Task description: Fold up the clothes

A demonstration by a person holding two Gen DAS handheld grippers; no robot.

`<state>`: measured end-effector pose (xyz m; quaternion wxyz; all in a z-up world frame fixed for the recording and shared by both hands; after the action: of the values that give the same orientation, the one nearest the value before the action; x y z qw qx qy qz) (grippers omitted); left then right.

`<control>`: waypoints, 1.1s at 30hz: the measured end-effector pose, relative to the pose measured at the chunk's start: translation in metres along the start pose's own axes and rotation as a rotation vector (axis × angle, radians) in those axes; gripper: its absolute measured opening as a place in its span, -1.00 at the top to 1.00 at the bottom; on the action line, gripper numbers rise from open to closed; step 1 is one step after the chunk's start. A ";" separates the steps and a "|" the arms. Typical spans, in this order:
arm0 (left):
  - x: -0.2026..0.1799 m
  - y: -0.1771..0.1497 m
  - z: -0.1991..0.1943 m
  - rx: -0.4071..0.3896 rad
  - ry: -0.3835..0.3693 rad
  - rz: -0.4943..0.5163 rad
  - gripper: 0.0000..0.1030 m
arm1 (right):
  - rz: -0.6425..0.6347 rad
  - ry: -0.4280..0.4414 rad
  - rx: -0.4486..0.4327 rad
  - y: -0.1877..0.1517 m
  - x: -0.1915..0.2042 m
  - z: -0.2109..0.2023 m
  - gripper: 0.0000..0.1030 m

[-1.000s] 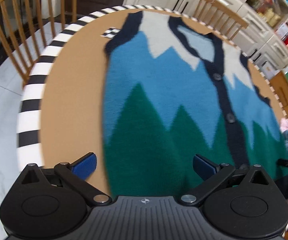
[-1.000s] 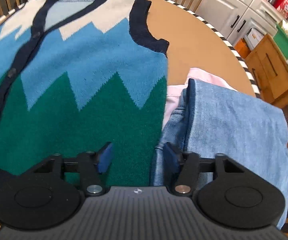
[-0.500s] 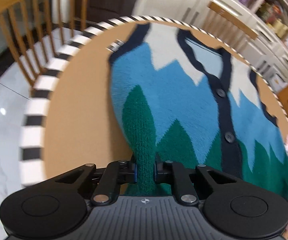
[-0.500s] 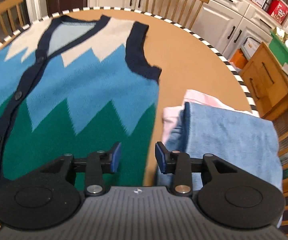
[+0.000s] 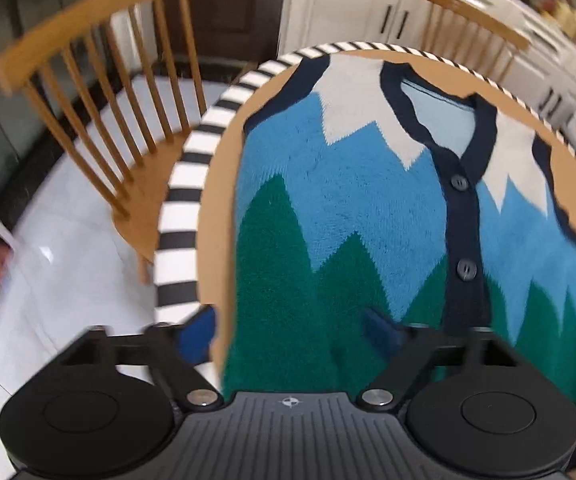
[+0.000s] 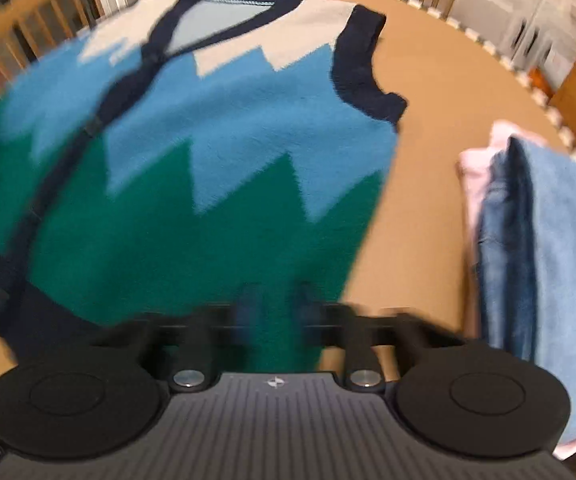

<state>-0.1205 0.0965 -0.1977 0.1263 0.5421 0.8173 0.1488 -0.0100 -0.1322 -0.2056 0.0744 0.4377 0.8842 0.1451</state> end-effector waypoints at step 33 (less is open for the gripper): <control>-0.052 -0.073 0.006 0.099 -0.117 0.227 -0.86 | 0.176 -0.054 0.006 -0.002 -0.110 0.013 0.15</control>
<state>-0.1607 0.0219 -0.2288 0.1294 0.6445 0.7482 0.0898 0.0580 -0.2184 -0.2177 0.0838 0.5178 0.8404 0.1364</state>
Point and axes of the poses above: each gripper's, at about its wrist camera, not at the fingertips, and z roughly the way its jaws point, x to its left, y to its top, the point moved 6 cm from there along z, roughly the way its jaws point, and after that the axes turned 7 degrees about x, right-handed, at the moved point
